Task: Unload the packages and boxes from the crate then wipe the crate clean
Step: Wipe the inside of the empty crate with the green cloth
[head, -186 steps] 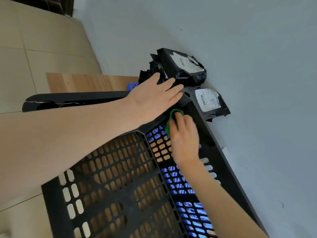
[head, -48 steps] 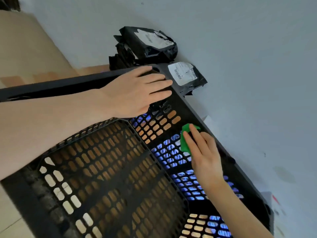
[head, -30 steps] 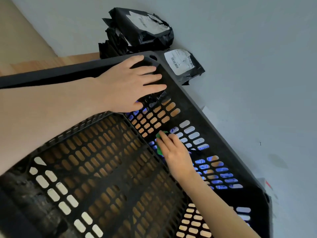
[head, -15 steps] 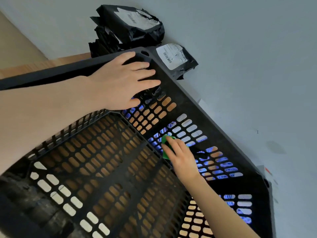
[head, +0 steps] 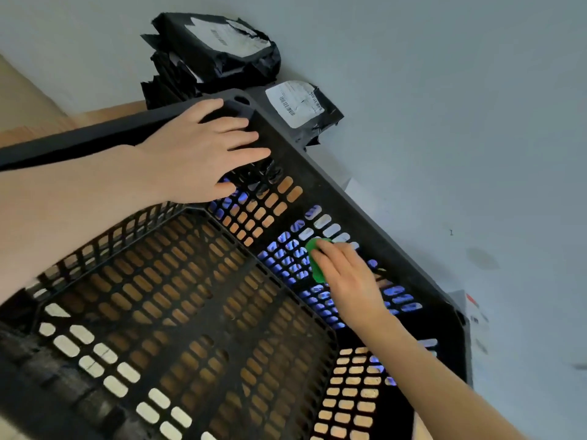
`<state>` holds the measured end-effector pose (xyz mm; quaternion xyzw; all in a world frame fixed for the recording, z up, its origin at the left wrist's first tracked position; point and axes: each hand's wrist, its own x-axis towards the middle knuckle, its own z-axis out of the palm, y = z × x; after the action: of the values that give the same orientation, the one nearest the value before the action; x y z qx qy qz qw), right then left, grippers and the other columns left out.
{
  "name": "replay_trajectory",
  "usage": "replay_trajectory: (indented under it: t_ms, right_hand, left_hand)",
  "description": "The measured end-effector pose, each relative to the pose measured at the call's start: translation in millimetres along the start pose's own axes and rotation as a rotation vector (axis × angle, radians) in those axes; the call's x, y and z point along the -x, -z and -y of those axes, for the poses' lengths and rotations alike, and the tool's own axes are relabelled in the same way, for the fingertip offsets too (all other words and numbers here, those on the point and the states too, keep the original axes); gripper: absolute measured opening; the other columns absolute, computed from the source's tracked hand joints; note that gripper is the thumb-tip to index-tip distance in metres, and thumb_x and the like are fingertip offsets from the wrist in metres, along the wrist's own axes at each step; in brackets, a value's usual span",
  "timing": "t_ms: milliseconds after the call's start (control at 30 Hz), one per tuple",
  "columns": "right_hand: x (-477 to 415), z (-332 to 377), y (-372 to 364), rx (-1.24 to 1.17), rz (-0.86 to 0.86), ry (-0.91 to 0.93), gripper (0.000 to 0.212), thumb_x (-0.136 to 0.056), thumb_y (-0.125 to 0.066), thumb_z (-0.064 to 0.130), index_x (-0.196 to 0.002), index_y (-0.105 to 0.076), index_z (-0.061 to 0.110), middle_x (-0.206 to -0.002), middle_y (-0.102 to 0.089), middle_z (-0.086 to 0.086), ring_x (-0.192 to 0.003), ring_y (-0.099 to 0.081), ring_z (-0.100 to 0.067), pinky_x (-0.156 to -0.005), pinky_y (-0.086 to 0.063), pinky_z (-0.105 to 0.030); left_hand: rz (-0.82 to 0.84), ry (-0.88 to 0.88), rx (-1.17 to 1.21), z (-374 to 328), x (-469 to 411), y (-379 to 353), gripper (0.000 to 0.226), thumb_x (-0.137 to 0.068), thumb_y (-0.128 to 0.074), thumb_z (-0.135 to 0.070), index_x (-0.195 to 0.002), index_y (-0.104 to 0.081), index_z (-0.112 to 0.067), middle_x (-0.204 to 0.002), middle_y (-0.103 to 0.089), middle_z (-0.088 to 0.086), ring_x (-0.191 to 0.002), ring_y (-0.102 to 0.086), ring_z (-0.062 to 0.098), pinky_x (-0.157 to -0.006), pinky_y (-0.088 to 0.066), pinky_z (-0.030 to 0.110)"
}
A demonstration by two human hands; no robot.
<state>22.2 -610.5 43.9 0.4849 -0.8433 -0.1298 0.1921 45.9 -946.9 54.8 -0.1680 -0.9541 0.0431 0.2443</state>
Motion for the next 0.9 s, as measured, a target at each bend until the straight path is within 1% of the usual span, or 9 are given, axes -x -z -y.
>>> replay_trajectory:
  t_ms: [67, 100, 233, 300, 433, 533, 633, 800, 900]
  right_hand:
    - [9, -16, 30, -0.054, -0.179, -0.124, 0.026, -0.095, -0.051, 0.005, -0.114, -0.064, -0.008, -0.120, -0.061, -0.021, -0.104, -0.052, -0.031, -0.093, -0.049, -0.040]
    - [14, -21, 41, -0.065, -0.227, -0.171, 0.030, -0.098, -0.041, 0.005, -0.113, -0.064, -0.008, -0.120, -0.061, -0.022, -0.102, -0.051, -0.031, -0.092, -0.048, -0.039]
    - [31, -20, 32, -0.025, -0.231, -0.224, 0.032, -0.084, -0.047, 0.001, -0.111, -0.064, -0.005, -0.124, -0.052, -0.019, -0.104, -0.049, -0.032, -0.091, -0.044, -0.035]
    - [37, -8, 1, -0.031, -0.120, -0.172, 0.030, -0.080, -0.059, 0.004, -0.109, -0.064, -0.002, -0.122, -0.054, -0.018, -0.104, -0.050, -0.030, -0.087, -0.046, -0.033]
    - [44, 28, -75, -0.004, 0.265, 0.029, 0.039, -0.055, -0.082, 0.005, -0.091, -0.067, 0.009, -0.108, -0.060, -0.012, -0.082, -0.058, -0.025, -0.062, -0.053, -0.031]
    - [40, 50, -110, -0.012, 0.341, -0.011, 0.030, -0.058, -0.083, 0.009, -0.084, -0.068, 0.011, -0.100, -0.062, -0.009, -0.077, -0.060, -0.024, -0.061, -0.053, -0.030]
    - [36, 53, -104, 0.016, 0.345, 0.008, 0.033, -0.056, -0.083, 0.010, -0.086, -0.069, 0.011, -0.101, -0.063, -0.009, -0.080, -0.059, -0.024, -0.065, -0.054, -0.030]
    - [24, 18, -36, -0.016, 0.239, -0.015, 0.043, -0.059, -0.080, 0.004, -0.099, -0.065, 0.006, -0.110, -0.056, -0.012, -0.091, -0.050, -0.026, -0.073, -0.051, -0.032]
    - [19, -7, 21, -0.021, -0.004, -0.131, 0.039, -0.072, -0.065, -0.004, -0.111, -0.064, 0.000, -0.119, -0.052, -0.014, -0.099, -0.049, -0.029, -0.078, -0.049, -0.034]
  left_hand:
    - [0.011, 0.004, -0.015, 0, 0, 0, 0.076, -0.080, -0.068, -0.045, -0.147, -0.040, -0.023, -0.146, -0.049, 0.009, -0.139, -0.040, 0.027, -0.116, -0.017, 0.050]
    - [0.014, 0.004, -0.019, 0, 1, 0, 0.076, -0.080, -0.068, -0.045, -0.147, -0.040, -0.024, -0.146, -0.049, 0.008, -0.139, -0.040, 0.027, -0.116, -0.016, 0.050]
    - [0.005, 0.001, -0.002, 1, 0, 0, 0.076, -0.079, -0.068, -0.047, -0.147, -0.041, -0.024, -0.146, -0.050, 0.008, -0.139, -0.041, 0.027, -0.116, -0.017, 0.050]
    - [0.001, -0.002, 0.010, 1, 1, -1, 0.076, -0.079, -0.068, -0.047, -0.147, -0.042, -0.024, -0.145, -0.050, 0.009, -0.139, -0.041, 0.027, -0.116, -0.019, 0.051]
    - [-0.011, -0.003, 0.047, 3, -2, 0, 0.075, -0.080, -0.068, -0.045, -0.147, -0.042, -0.022, -0.145, -0.050, 0.011, -0.139, -0.040, 0.029, -0.115, -0.021, 0.053]
    - [-0.024, 0.006, 0.063, 4, -2, -3, 0.074, -0.080, -0.065, -0.046, -0.146, -0.043, -0.022, -0.144, -0.051, 0.011, -0.139, -0.040, 0.029, -0.114, -0.020, 0.053]
    - [-0.021, 0.007, 0.079, 3, -3, -2, 0.073, -0.080, -0.063, -0.046, -0.147, -0.043, -0.022, -0.145, -0.050, 0.011, -0.139, -0.040, 0.029, -0.114, -0.018, 0.053]
    - [-0.005, 0.010, 0.064, -1, -1, 3, 0.074, -0.080, -0.067, -0.045, -0.146, -0.045, -0.021, -0.143, -0.052, 0.011, -0.138, -0.042, 0.029, -0.115, -0.020, 0.054]
    - [0.006, 0.019, 0.045, -2, -1, 4, 0.075, -0.078, -0.069, -0.046, -0.145, -0.045, -0.023, -0.142, -0.053, 0.009, -0.137, -0.043, 0.028, -0.115, -0.020, 0.052]
